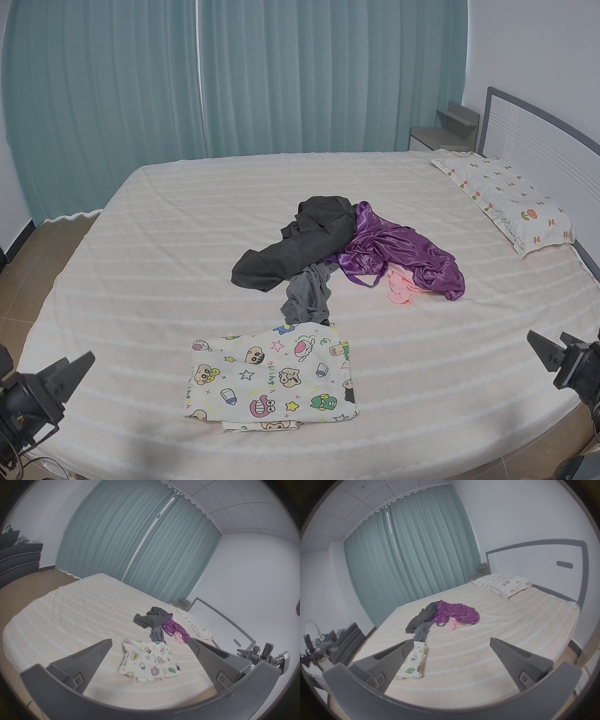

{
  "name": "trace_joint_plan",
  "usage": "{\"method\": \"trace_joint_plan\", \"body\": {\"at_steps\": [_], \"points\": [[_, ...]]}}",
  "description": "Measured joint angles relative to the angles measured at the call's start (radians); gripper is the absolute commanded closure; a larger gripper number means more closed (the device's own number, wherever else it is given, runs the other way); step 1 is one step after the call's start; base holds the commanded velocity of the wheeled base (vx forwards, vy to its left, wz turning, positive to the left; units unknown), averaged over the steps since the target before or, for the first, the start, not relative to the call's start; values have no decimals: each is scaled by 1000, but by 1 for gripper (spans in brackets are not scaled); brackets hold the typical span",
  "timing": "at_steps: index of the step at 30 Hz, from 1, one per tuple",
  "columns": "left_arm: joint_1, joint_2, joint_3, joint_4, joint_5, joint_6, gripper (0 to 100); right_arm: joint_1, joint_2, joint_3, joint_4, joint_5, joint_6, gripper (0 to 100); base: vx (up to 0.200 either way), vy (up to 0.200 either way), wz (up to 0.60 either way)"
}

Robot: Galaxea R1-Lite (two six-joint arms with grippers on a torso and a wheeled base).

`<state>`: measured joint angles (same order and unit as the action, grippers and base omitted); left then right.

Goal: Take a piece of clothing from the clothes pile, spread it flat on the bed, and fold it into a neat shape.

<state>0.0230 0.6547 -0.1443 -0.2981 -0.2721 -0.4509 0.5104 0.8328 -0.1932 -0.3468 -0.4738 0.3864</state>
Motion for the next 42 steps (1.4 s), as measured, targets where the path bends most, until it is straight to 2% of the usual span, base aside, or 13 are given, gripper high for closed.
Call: {"method": "trace_joint_plan", "body": {"at_steps": [5, 11, 15, 22, 29, 36, 42], "points": [[-2, -186, 15, 140, 8, 43, 0, -76, -138, 94, 11, -21, -105, 0, 0, 0, 0], [1, -374, 26, 290, 33, 207, 0, -171, -262, 162, 23, -23, -170, 0, 0, 0, 0], [4, -460, 30, 344, 91, 275, 0, -223, -326, 173, 53, -22, -201, 0, 0, 0, 0], [6, -556, 55, 376, 212, 326, 0, -291, -455, 176, 173, -6, -254, 0, 0, 0, 0], [3, -592, 79, 377, 317, 376, 0, -375, -603, 176, 272, 85, -330, 0, 0, 0, 0], [3, -603, 86, 377, 416, 405, 0, -482, -749, 176, 289, 210, -478, 0, 0, 0, 0], [3, -605, 86, 379, 505, 410, 0, -506, -800, 176, 291, 227, -466, 0, 0, 0, 0]]}}
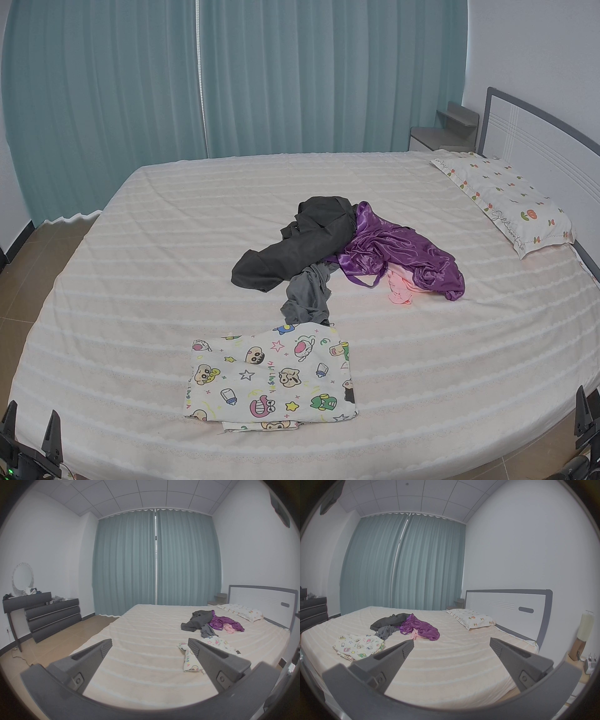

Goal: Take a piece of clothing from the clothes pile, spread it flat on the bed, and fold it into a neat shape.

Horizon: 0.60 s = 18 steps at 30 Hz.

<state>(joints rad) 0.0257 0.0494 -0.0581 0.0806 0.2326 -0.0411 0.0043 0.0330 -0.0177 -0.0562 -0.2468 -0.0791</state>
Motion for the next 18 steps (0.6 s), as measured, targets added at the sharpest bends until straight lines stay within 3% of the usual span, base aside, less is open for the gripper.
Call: {"method": "trace_joint_plan", "body": {"at_steps": [4, 11, 18], "points": [[0, 0, -2, -1, 57, 14, 0, -4, -12, 0, 4, 1, 10, 0, 0, 0, 0], [0, 0, -51, -12, 91, 24, 0, -4, -21, 0, 5, 8, 10, 0, 0, 0, 0], [0, 0, -70, 94, 106, 21, 0, -4, -22, 0, 38, 87, 0, 0, 0, 0, 0]]}}
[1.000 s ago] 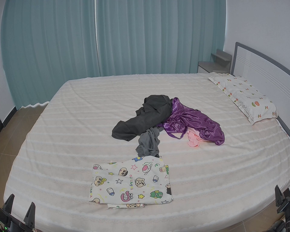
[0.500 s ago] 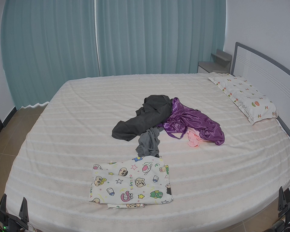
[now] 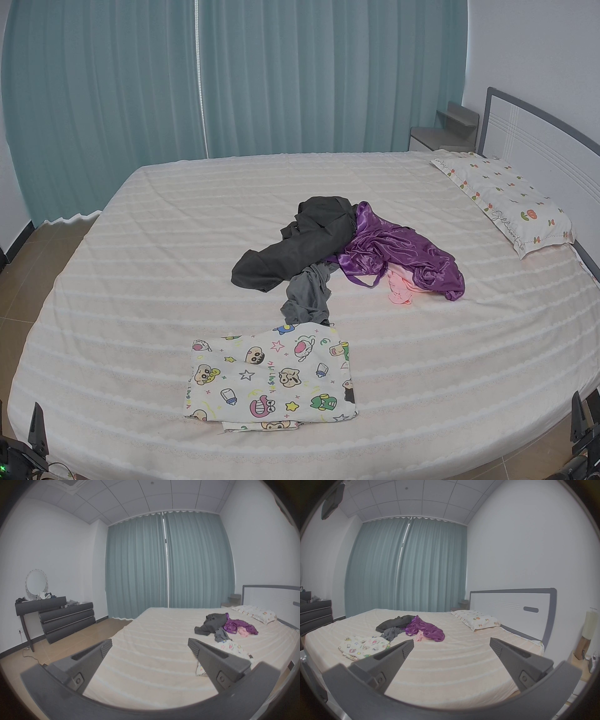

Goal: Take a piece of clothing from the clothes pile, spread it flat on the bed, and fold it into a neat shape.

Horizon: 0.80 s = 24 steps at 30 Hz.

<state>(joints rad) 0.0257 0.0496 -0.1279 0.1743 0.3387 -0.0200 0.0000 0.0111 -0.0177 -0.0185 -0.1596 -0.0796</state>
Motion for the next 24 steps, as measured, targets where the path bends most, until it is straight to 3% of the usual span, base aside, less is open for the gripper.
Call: {"method": "trace_joint_plan", "body": {"at_steps": [7, 19, 24], "points": [[1, 0, 17, 20, -39, -2, 0, 0, 0, 0, 5, 17, -9, 0, 0, 0, 0], [-21, -27, 36, -21, -319, 23, 0, 0, 1, 0, 4, 20, -9, 0, 0, 0, 0], [-24, -33, 62, -119, -434, 27, 0, 1, 1, 0, 5, 20, -9, 0, 0, 0, 0]]}}
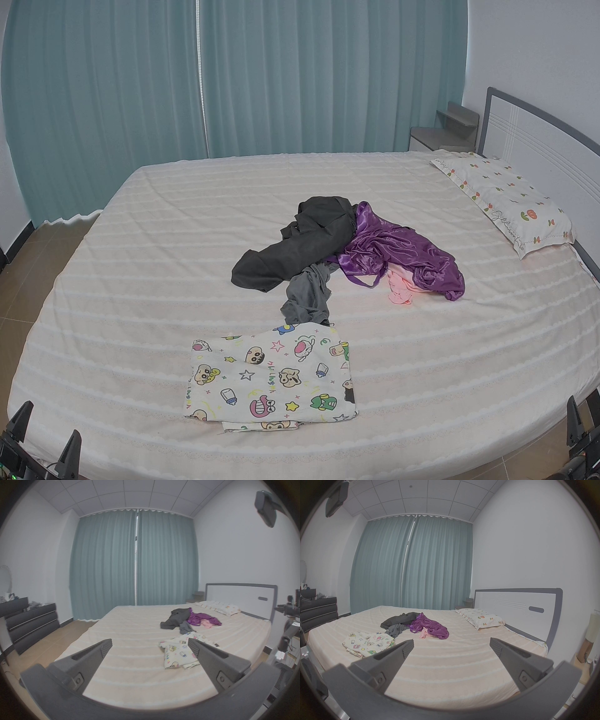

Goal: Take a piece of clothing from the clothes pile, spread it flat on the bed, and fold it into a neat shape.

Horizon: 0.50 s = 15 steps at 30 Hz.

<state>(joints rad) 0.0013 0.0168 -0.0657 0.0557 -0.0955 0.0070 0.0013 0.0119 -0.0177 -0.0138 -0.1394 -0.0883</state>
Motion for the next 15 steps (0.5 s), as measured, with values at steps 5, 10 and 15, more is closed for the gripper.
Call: {"method": "trace_joint_plan", "body": {"at_steps": [5, 10, 15], "points": [[-2, -2, 28, -33, -25, 4, 0, 0, 0, 0, 0, 0, -1, 0, 0, 0, 0], [-2, -2, 39, -40, -17, 9, 0, 0, 0, 0, 0, 0, -1, 0, 0, 0, 0], [-1, -2, 47, -44, 24, 1, 0, 0, 1, 0, 1, 1, -5, 0, 0, 0, 0]]}}
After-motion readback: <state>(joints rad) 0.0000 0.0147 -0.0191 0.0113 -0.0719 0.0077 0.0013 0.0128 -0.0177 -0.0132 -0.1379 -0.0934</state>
